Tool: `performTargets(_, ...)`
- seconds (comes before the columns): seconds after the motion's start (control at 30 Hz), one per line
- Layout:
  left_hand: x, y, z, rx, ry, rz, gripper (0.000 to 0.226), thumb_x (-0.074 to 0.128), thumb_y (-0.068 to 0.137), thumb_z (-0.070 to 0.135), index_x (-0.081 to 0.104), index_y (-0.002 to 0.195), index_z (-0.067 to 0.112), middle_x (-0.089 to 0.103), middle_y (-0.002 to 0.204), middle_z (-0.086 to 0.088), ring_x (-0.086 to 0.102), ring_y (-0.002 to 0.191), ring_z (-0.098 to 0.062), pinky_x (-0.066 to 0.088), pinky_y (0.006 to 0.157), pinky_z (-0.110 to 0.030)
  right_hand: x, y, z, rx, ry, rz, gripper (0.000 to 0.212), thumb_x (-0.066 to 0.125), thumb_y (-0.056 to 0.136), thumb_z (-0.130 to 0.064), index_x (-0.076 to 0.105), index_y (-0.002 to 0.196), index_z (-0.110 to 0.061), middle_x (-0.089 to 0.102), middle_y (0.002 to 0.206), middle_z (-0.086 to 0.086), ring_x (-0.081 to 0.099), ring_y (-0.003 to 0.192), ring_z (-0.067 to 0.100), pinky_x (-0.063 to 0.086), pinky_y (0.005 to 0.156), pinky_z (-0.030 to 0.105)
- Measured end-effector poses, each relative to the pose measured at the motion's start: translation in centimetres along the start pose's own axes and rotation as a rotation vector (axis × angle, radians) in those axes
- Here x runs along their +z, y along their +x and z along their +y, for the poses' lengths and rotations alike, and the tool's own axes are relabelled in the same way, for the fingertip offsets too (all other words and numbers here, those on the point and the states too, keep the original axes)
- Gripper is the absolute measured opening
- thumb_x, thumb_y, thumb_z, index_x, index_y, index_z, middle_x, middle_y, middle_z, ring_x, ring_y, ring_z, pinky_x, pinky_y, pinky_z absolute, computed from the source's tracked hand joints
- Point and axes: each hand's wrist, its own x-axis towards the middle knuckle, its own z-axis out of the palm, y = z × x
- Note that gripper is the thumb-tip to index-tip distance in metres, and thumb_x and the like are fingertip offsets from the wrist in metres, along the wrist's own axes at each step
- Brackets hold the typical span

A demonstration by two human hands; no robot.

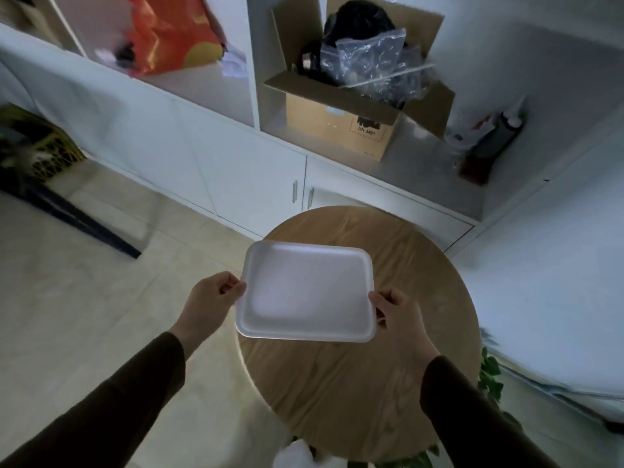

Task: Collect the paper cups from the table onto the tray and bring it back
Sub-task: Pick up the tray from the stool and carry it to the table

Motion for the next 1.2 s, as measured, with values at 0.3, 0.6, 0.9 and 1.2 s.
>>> performTargets(0.3,-10.9,-8.6,-7.3,-0.049,-0.081,0.081,0.029,0.064,0.100,0.020,0.066,0.073,0.010,0.063,0.069,-0.009,0.053,0.066,-0.022,0.043,0.066,-0.034,9.2,-8.4,-1.6,-0.078,-0.117,-0.102,0.018,0.063,0.098,-0.025,0.073,0.099,-0.010,0.078,0.093,0.010,0.075,0.088,0.031,0.061,0.082,0.046)
performTargets(0.6,-20.7,-15.5,-16.6,-0.082,-0.230,0.190,0.027,0.067,0.098,0.011,0.064,0.079,-0.009,0.055,0.063,-0.007,0.048,0.062,-0.021,0.040,0.066,-0.034,19.9,-16.2,-2.1,-0.109,-0.111,-0.190,0.016,0.064,0.098,-0.019,0.074,0.090,-0.010,0.076,0.082,0.006,0.069,0.073,0.023,0.057,0.062,0.027)
performTargets(0.9,-29.1,-18.6,-25.0,-0.151,-0.316,0.306,0.027,0.068,0.096,0.017,0.066,0.077,-0.001,0.057,0.064,-0.005,0.049,0.062,-0.021,0.041,0.067,-0.035,31.4,-20.4,-4.3,-0.132,-0.089,-0.287,0.014,0.066,0.095,-0.009,0.071,0.082,-0.008,0.069,0.072,0.007,0.061,0.065,0.022,0.051,0.057,0.026)
performTargets(1.2,-34.5,-15.7,-28.4,-0.190,-0.364,0.374,0.027,0.066,0.097,0.007,0.060,0.077,-0.010,0.051,0.064,-0.010,0.044,0.062,-0.022,0.038,0.067,-0.033,39.8,-19.0,-8.0,-0.175,-0.156,-0.315,0.011,0.066,0.094,-0.008,0.072,0.086,-0.002,0.064,0.067,0.004,0.058,0.052,0.006,0.048,0.048,0.014)
